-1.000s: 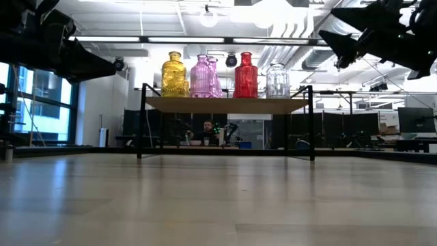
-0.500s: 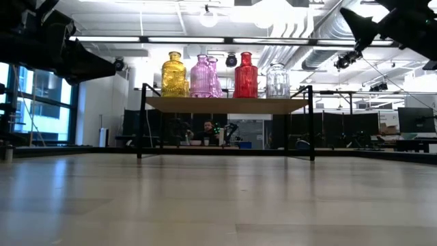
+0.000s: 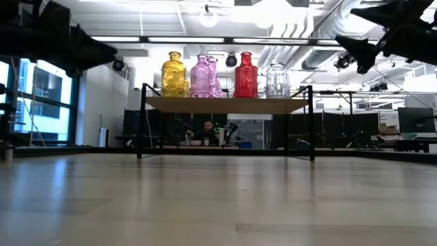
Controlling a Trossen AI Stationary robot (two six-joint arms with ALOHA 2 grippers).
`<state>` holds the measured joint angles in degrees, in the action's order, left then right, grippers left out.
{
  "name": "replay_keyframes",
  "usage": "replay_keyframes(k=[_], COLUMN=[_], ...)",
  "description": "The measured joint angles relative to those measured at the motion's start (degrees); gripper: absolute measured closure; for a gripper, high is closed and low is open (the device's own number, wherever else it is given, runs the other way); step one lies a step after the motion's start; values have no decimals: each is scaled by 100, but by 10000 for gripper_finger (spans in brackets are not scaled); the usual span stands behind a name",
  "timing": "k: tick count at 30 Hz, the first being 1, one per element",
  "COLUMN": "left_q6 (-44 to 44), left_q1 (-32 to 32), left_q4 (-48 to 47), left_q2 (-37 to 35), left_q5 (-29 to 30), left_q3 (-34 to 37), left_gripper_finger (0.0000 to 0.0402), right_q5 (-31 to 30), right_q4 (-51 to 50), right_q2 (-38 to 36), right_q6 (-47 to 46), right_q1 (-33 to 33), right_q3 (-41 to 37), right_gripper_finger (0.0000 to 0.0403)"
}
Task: Sort vases onto shelf
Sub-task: Adjust the pink vase
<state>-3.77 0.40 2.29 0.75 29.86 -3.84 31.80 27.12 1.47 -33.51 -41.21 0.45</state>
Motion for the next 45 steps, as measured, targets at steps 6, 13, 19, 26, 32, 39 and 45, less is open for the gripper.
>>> replay_keyframes(k=[6,13,19,26,32,39,45], left_q6=[-208,-849,-753,-212,-200,-80,11], left_q1=[0,2,0,5,87,384,742], left_q4=[624,1478,1559,1355,1363,1389,1341], left_q2=[-2,77,713,2416,4147,5795,6740], left_q5=[59,-26,-352,-44,413,748,749], left_q3=[0,-4,-520,-1803,-2855,-4097,-4892], left_gripper_finger=[257,257,257,257,257,257,257], right_q5=[-171,-219,-532,-532,-531,-530,-530], right_q4=[-481,-1026,-1063,-1172,-1185,-1187,-1188], right_q2=[-146,-146,-146,-146,-146,-146,-146], right_q6=[193,399,399,357,354,354,354], right_q1=[0,0,0,0,0,0,3], right_q3=[0,0,0,0,0,0,0], right_gripper_finger=[100,100,100,100,100,100,100])
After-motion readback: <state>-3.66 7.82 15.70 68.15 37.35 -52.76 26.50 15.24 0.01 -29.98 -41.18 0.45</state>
